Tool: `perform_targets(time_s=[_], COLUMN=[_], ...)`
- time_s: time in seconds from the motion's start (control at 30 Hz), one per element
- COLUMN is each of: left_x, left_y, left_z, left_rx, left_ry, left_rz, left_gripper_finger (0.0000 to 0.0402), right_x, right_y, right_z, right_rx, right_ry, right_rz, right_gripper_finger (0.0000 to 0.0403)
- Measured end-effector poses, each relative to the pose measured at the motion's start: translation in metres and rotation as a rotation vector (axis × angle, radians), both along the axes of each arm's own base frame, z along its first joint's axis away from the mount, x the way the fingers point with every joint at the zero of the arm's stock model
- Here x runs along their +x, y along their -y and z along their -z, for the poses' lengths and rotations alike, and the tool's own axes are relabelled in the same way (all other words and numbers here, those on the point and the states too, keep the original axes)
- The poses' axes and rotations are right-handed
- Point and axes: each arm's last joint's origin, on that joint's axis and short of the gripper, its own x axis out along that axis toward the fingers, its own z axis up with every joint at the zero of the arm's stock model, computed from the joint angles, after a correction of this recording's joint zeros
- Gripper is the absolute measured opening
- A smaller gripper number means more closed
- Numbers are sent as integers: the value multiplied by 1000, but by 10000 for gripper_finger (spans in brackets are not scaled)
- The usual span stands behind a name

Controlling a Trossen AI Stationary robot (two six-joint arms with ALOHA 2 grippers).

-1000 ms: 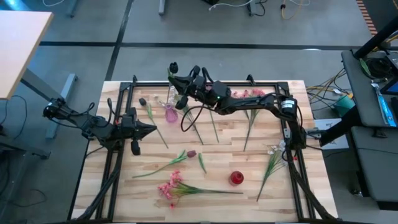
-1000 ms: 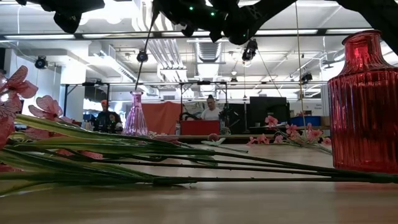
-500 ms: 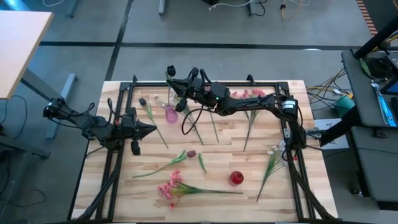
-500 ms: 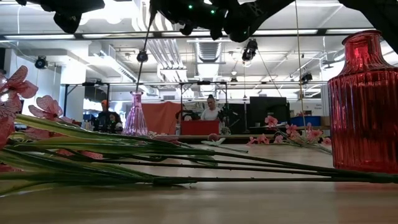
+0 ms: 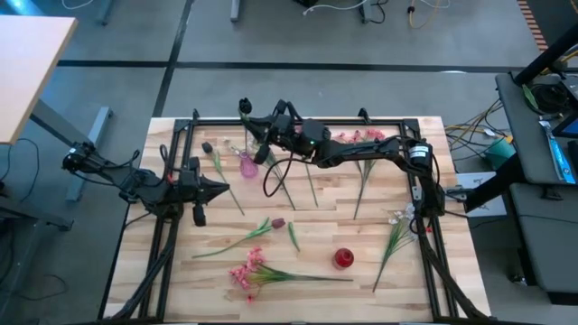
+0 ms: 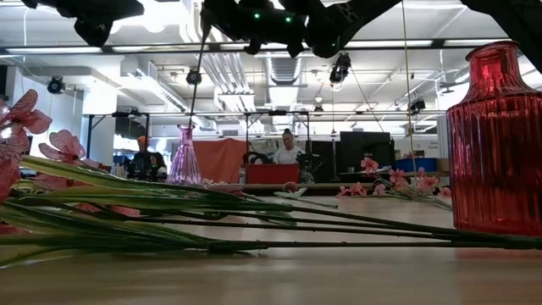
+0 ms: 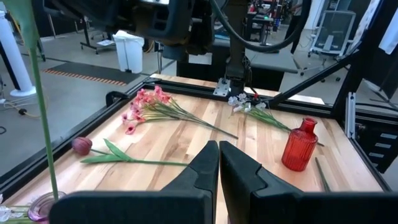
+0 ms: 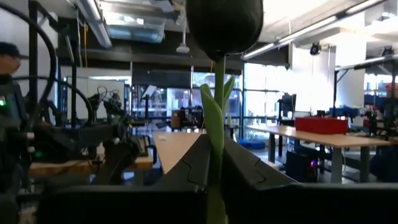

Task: Sort flowers into vase by color
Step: Put the right black flower into the purple vase, then put the bottom pink flowers into the red vase

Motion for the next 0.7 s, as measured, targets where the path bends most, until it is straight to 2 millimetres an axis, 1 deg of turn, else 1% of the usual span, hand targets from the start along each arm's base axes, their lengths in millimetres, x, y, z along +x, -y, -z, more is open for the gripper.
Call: perform_targets(time_s=[0.13, 0.3, 0.43, 0.57, 0.7], left_x=[1, 1, 1, 1, 1], left_y=[0, 0, 0, 0, 0], left_z=[0, 0, 0, 0, 1], left_rx=[1, -2, -3, -13, -32], left_ry=[-3, -2, -1, 1, 3], left_rz=[0, 0, -1, -2, -5], left_gripper_finger=[0, 0, 0, 0, 0], right_x=[1, 3, 2, -4, -15], right_y=[1, 2, 2, 1, -2], right_z=[4, 11, 14, 9, -2], right_rx=[21, 52, 89, 126, 163], right_ry=[-39, -113, -212, -303, -384], right_rz=[33, 50, 47, 49, 65], right_gripper_finger=[66, 136, 192, 239, 277])
